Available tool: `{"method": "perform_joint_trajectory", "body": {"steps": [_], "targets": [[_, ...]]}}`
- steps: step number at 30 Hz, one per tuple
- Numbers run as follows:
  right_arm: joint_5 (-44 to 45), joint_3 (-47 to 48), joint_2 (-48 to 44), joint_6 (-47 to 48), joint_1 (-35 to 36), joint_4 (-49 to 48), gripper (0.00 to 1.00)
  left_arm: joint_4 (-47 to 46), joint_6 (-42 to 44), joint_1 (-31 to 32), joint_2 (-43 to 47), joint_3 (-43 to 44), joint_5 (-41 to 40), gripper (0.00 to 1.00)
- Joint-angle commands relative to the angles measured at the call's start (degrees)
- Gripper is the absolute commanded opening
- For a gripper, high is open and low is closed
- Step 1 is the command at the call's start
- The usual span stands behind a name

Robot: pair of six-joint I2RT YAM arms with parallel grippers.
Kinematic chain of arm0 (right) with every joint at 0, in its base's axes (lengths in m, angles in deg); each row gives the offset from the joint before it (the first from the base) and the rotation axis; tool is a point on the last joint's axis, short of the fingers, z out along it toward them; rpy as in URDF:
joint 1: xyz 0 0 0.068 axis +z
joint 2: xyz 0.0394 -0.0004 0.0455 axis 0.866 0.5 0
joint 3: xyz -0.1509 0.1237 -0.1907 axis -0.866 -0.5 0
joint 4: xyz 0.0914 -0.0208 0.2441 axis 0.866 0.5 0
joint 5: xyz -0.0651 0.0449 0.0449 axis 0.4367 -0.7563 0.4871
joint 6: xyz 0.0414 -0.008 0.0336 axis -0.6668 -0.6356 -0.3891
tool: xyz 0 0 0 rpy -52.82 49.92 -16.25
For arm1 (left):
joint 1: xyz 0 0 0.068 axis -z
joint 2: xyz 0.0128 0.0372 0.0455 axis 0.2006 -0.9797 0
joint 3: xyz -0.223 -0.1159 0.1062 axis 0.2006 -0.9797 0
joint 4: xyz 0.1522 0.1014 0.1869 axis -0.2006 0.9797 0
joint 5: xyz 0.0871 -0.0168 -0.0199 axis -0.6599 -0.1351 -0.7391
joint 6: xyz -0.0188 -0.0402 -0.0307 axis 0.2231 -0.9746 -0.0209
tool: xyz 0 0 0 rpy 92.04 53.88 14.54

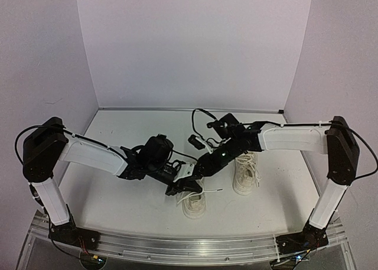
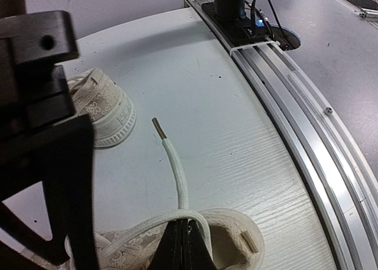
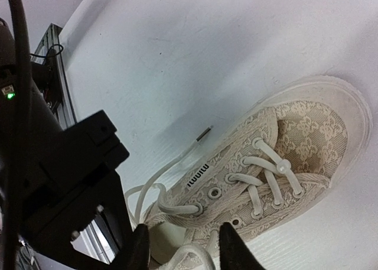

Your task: Tie the shoes

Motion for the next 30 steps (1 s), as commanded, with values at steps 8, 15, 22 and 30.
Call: {"method": "perform_joint_trajectory", "body": {"steps": [8,15,22,30], "targets": [[-4.1,-14.1,-16.8,-2.5,-5.9,-2.3,0.54,-3.4,-0.5,-2.3,1.0,-0.9,-1.6,0.00],[-4.7,-14.9,-13.5,0.1,-5.9,-2.9,0.56,-1.3,1.3,-2.5,1.3,-0.3,-0.6,0.00],[-7.4,-14.9,-10.4,0.9,-4.9,-4.0,0.55,-1.6,1.2,-2.7,1.9,-0.6,-1.0,0.00],[-8.1,-14.7,-9.5,1.1,-3.1,-4.0,0.27,-1.6,1.1,-3.1,1.8,-0.1,-1.0,0.00]]}}
